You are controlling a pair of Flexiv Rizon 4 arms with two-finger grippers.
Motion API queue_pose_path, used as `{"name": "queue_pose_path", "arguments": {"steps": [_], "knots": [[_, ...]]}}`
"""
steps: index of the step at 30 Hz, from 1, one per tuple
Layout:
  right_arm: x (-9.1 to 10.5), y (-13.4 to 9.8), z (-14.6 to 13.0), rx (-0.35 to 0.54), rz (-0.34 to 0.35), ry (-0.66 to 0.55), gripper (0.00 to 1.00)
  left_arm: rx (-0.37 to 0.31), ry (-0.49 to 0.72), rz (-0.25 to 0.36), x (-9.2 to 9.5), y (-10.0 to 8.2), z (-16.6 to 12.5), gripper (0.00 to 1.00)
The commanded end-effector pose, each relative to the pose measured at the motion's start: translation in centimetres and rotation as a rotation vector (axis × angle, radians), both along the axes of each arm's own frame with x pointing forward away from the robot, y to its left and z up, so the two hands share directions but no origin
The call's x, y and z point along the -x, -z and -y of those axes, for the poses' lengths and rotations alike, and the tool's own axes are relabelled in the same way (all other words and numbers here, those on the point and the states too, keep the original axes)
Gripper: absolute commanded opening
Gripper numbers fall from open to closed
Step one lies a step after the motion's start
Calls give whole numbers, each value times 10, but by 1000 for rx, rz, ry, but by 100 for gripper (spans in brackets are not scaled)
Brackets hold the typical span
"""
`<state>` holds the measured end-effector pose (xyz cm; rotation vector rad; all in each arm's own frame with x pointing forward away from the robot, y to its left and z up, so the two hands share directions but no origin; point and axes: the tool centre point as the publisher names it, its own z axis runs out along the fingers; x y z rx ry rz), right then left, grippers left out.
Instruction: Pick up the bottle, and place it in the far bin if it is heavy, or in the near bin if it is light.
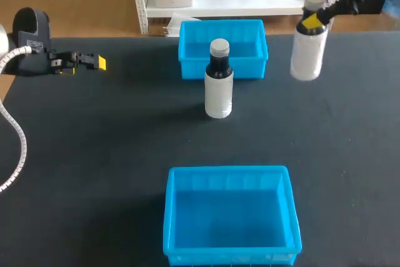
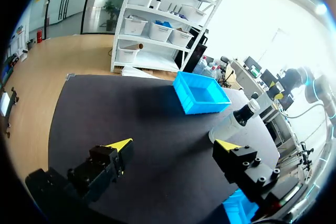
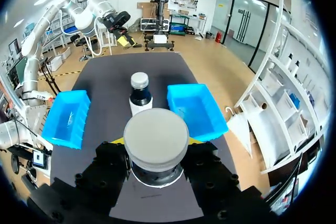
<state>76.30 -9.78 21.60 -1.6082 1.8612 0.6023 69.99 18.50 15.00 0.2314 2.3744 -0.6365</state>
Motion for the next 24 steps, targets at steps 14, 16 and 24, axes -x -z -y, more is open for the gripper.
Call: {"name": "queue_pose_path", "arguments": {"steps": [14, 16, 24], "knots": [[-99, -16, -56, -26, -62, -183, 0, 0, 0, 0, 0, 0, 0, 100], [-105, -18, -63, -23, -59, -196, 0, 0, 0, 0, 0, 0, 0, 100], [-127, -15, -100, -31, -65, -263, 0, 0, 0, 0, 0, 0, 0, 100]]}}
